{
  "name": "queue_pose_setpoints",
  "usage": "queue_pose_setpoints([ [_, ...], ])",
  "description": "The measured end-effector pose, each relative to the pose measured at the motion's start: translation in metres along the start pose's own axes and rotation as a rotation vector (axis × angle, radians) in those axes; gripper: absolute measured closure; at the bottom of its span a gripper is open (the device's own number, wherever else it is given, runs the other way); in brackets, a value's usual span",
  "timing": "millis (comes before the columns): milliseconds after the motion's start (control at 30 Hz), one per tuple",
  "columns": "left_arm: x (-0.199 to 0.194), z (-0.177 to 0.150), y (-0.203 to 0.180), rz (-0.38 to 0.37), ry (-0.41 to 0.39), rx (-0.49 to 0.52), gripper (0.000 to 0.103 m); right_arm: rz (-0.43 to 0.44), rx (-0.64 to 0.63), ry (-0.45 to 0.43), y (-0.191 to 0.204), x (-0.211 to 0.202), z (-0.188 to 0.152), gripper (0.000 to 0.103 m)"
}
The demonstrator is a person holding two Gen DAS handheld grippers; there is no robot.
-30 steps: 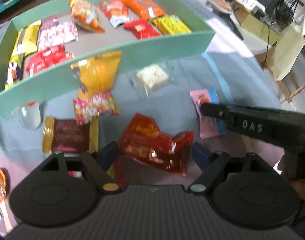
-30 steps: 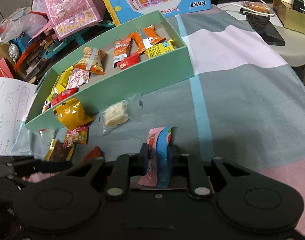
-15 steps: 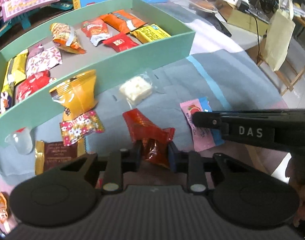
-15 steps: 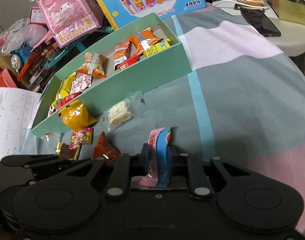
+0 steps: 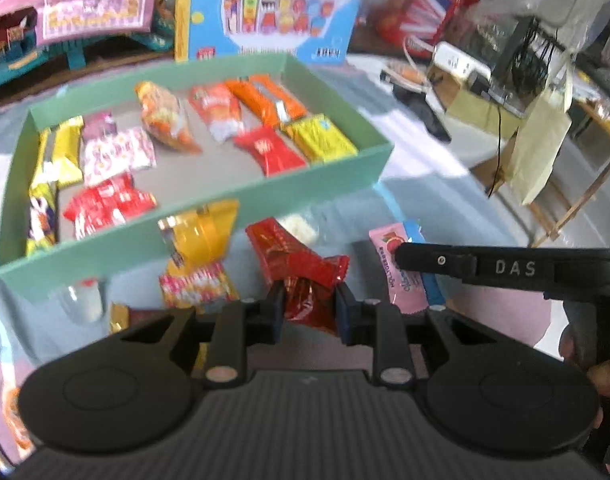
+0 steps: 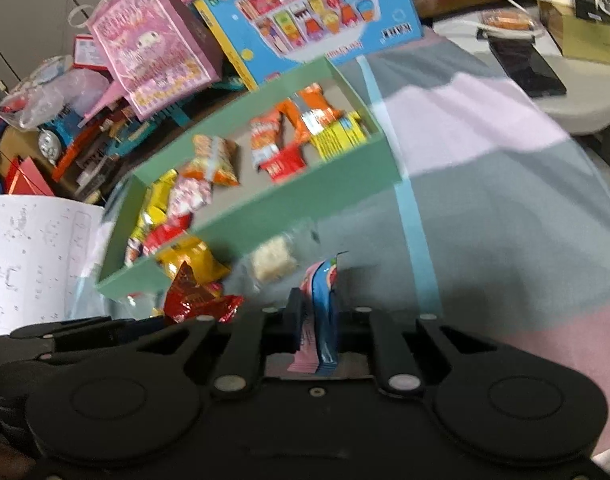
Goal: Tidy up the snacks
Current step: 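Lower the candy stick and red bag into the green tray and open both grippers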
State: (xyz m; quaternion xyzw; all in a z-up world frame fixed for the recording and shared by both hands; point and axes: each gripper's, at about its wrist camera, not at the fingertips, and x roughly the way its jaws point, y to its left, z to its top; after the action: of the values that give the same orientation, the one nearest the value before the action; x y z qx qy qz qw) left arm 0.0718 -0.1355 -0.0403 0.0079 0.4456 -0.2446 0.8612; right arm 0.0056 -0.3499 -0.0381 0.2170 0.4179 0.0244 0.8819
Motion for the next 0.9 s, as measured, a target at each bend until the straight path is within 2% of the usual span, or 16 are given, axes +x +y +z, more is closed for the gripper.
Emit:
queue_pose_setpoints([
  [200, -0.009, 0.035, 0.021, 0.017, -0.073, -0.028, 0.077, 0.043, -0.026, -0.063, 0.023, -0.005, 0.045, 0.09],
  [333, -0.002, 0.064, 0.037, 0.029, -0.098, -0.042, 0.077, 0.061, -0.066, -0.075, 0.044, 0.011, 0.079, 0.09],
  [500, 0.02, 0.087, 0.057, 0.028, -0.081, -0.081, 0.077, 0.062, -0.119, -0.058, 0.068, 0.046, 0.11, 0.09],
  [667, 0.049, 0.093, 0.068, 0.039, -0.046, -0.105, 0.075, 0.042, -0.147, -0.024, 0.08, 0.082, 0.125, 0.091],
  [700, 0.052, 0.094, 0.071, 0.04, -0.04, -0.114, 0.071, 0.037, -0.15, -0.016, 0.08, 0.088, 0.127, 0.091],
  [767, 0.058, 0.094, 0.075, 0.057, -0.038, -0.132, 0.046, 0.033, -0.145, -0.001, 0.078, 0.094, 0.128, 0.087],
  [800, 0.059, 0.093, 0.077, 0.068, -0.042, -0.134, 0.025, 0.028, -0.138, 0.004, 0.077, 0.096, 0.129, 0.085],
  [833, 0.059, 0.092, 0.078, 0.086, -0.052, -0.136, 0.009, 0.026, -0.132, 0.005, 0.075, 0.097, 0.13, 0.07],
  [867, 0.058, 0.091, 0.08, 0.102, -0.06, -0.138, 0.004, 0.026, -0.124, 0.0, 0.073, 0.097, 0.13, 0.049],
  [900, 0.057, 0.091, 0.082, 0.116, -0.067, -0.144, 0.0, 0.02, -0.119, -0.009, 0.071, 0.096, 0.129, 0.037],
])
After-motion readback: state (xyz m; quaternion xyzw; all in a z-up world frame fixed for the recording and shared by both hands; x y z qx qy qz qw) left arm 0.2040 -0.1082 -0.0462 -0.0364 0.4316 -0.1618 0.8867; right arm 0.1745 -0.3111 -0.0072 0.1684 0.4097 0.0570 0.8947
